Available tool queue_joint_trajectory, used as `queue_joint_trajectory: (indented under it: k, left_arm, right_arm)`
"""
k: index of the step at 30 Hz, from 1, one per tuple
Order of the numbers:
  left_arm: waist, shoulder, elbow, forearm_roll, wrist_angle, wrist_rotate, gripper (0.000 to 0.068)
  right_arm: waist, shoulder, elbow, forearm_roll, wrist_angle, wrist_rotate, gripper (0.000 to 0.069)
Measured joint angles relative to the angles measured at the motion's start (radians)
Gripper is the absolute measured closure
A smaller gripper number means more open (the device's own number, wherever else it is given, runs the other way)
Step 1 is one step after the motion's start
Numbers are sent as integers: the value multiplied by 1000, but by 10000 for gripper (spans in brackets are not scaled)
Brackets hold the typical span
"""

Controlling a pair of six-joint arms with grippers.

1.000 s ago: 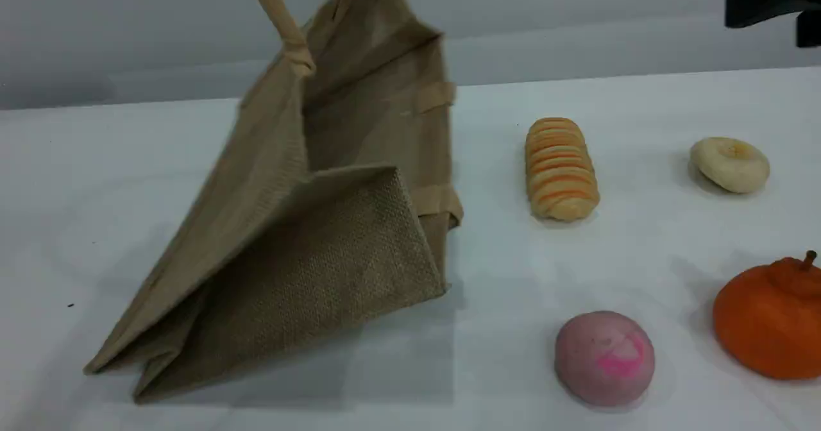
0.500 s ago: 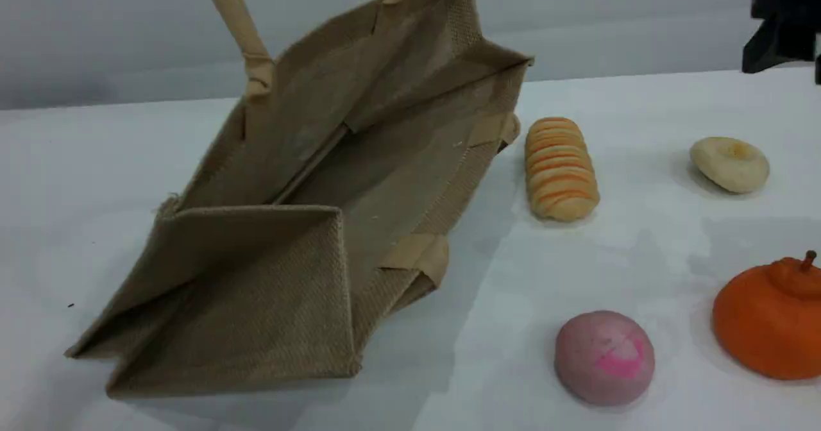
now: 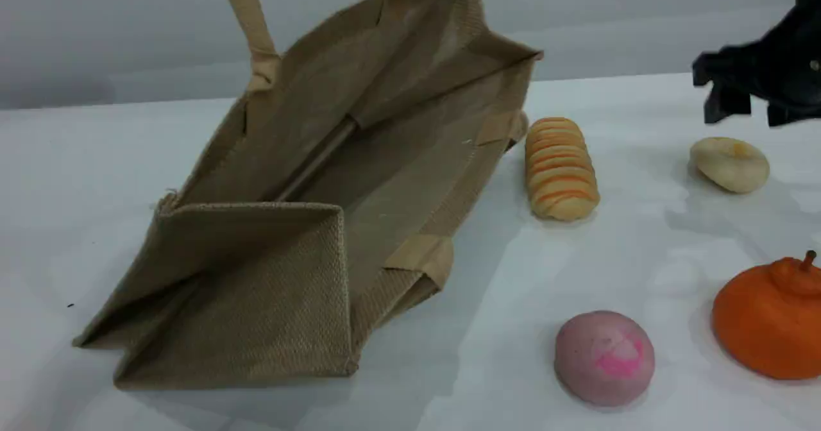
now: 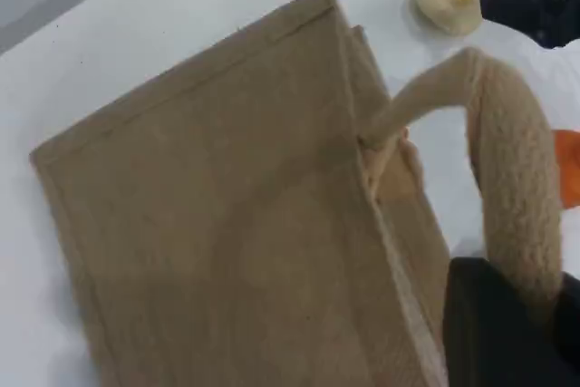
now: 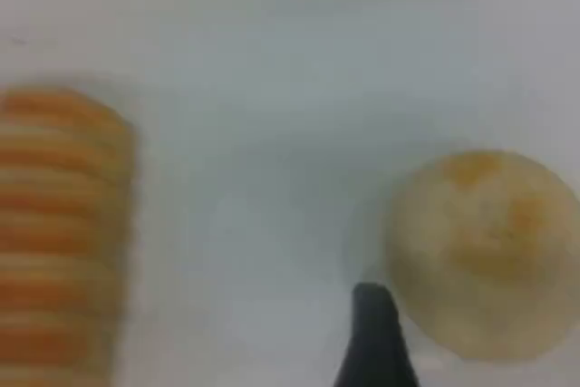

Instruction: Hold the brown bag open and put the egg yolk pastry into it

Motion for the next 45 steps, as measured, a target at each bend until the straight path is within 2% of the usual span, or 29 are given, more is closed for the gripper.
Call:
queue_joint_trajectory:
  k: [6, 10, 13, 34, 37, 42, 45]
  left_arm:
    - [0, -3, 0, -7, -1, 2, 595]
    - [0, -3, 0, -69, -1, 52, 595]
    - [0, -3, 0, -105, -1, 55, 595]
    - [0, -3, 0, -104, 0, 36, 595]
    - [0, -3, 0, -104, 0, 34, 595]
    - [0, -3, 0, -104, 0, 26, 595]
    - [0, -3, 0, -104, 0, 26, 595]
  right_arm:
    - [1, 34, -4, 1, -62, -12, 255]
    - [1, 70, -19, 2, -61, -19, 255]
    - [1, 100, -50, 1, -62, -19, 255]
    - [1, 241, -145, -8, -70, -52, 260]
    - [1, 241, -145, -8, -73, -53, 327]
    - [1, 234, -143, -6, -62, -53, 594]
    - [-1, 204, -142, -2, -2, -53, 643]
